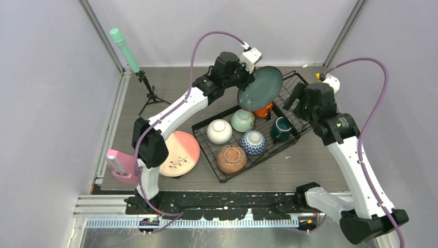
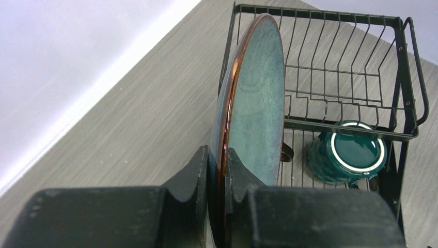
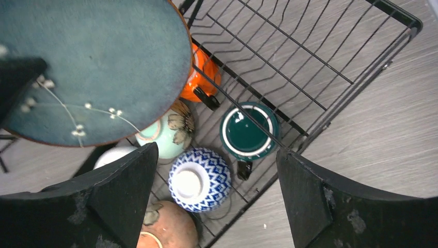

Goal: Load the mixed dishes into the dish rack
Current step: Insert the plate into the dish rack.

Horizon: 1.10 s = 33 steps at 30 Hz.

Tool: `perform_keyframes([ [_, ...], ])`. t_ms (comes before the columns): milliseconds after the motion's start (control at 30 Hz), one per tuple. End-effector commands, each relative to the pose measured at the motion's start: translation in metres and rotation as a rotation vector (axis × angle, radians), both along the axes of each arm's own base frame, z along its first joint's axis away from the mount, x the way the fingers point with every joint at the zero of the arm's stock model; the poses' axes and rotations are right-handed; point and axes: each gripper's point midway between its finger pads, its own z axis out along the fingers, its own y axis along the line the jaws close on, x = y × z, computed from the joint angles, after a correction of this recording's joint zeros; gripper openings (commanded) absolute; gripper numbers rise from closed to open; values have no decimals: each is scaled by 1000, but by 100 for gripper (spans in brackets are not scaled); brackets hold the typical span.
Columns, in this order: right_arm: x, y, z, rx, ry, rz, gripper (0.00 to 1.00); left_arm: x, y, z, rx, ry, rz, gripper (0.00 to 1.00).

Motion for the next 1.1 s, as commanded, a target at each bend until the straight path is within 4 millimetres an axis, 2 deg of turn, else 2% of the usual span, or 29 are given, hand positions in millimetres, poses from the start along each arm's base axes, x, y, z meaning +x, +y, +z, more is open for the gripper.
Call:
perform_keyframes([
  [0,22,17,40,211,-59,80,90,-14,-10,131,-169,-398,-23,0],
  [67,35,22,63,314,-97,71,90,-22,-12,130,-144,-446,-18,0],
  [100,43,24,65,339,-91,67,90,-26,-11,130,-130,-471,-12,0],
  [133,44,34,78,406,-104,92,90,-28,-11,130,-118,-499,-2,0],
  [267,60,43,100,555,-124,42,91,-40,-7,127,-75,-580,40,0],
  [400,69,47,94,663,-98,-24,87,-47,-5,127,-59,-624,53,0],
  [433,71,47,88,690,-85,-56,84,-51,-7,128,-57,-631,47,0],
  [533,78,49,90,731,-93,-74,76,-55,-10,130,-41,-665,56,0],
  [733,81,56,80,812,-46,-105,75,-62,-15,140,-36,-731,96,0],
  [933,94,59,66,843,-19,-138,73,-77,-17,149,-28,-805,104,0],
  [1067,103,65,67,857,-15,-111,57,-83,-14,152,-32,-818,102,0],
])
